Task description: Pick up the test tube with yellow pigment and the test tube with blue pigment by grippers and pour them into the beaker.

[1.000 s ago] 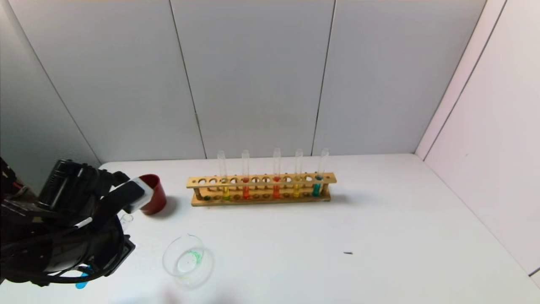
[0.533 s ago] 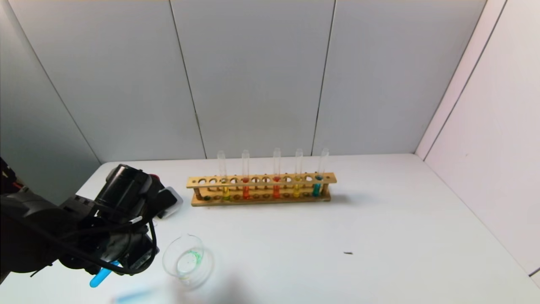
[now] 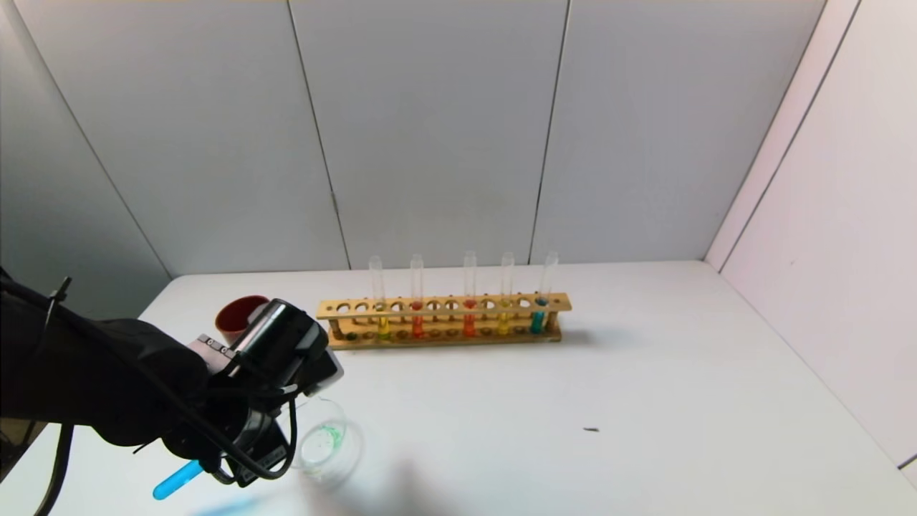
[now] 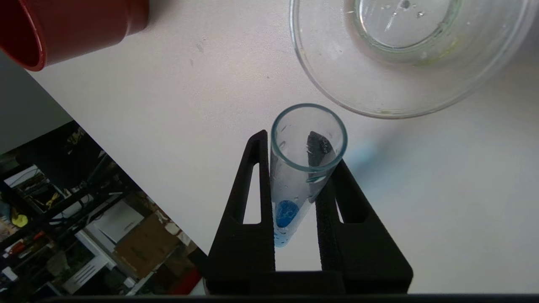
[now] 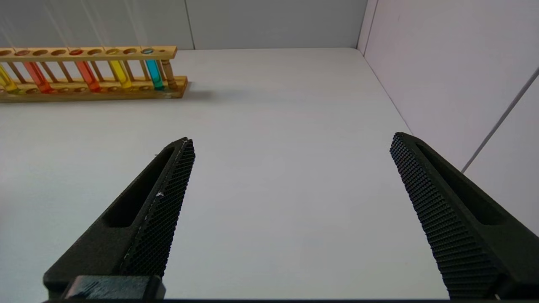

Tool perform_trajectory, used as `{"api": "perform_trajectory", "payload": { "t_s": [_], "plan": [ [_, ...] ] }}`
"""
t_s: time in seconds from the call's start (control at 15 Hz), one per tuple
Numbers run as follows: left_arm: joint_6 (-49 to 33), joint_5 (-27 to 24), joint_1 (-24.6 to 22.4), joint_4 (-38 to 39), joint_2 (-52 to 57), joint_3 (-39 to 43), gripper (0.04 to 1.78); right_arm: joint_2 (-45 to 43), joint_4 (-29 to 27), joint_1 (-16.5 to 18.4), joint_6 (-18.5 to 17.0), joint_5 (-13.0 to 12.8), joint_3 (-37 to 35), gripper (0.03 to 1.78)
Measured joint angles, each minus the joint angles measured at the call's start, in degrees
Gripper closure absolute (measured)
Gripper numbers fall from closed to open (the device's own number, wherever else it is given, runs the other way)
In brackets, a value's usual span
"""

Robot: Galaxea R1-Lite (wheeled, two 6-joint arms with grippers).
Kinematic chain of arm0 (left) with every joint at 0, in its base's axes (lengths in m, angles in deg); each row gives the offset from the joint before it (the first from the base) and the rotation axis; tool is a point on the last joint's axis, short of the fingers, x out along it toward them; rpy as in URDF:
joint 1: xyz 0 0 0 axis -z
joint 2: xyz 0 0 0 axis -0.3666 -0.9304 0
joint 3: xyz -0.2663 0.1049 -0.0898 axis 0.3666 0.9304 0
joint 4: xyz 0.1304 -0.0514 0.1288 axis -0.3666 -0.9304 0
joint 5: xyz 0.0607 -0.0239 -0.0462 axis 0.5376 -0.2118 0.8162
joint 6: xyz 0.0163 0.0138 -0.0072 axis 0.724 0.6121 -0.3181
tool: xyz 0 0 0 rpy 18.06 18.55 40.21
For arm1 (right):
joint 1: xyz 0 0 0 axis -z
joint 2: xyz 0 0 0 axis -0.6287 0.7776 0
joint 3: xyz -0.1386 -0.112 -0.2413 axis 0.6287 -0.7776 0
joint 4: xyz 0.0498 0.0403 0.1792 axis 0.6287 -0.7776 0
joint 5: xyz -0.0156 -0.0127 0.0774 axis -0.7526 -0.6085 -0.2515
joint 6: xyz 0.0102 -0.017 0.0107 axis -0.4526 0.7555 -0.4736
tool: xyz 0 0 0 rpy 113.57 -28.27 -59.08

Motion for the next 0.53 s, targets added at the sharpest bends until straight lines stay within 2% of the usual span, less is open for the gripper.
{"api": "perform_trajectory", "payload": {
  "t_s": [0.53],
  "plan": [
    [-0.13,0.67,4.05,-13.7,-2.97,-5.45,1.49,0.0,0.0,0.0,0.01,-0.02,0.0,0.11]
  ]
}}
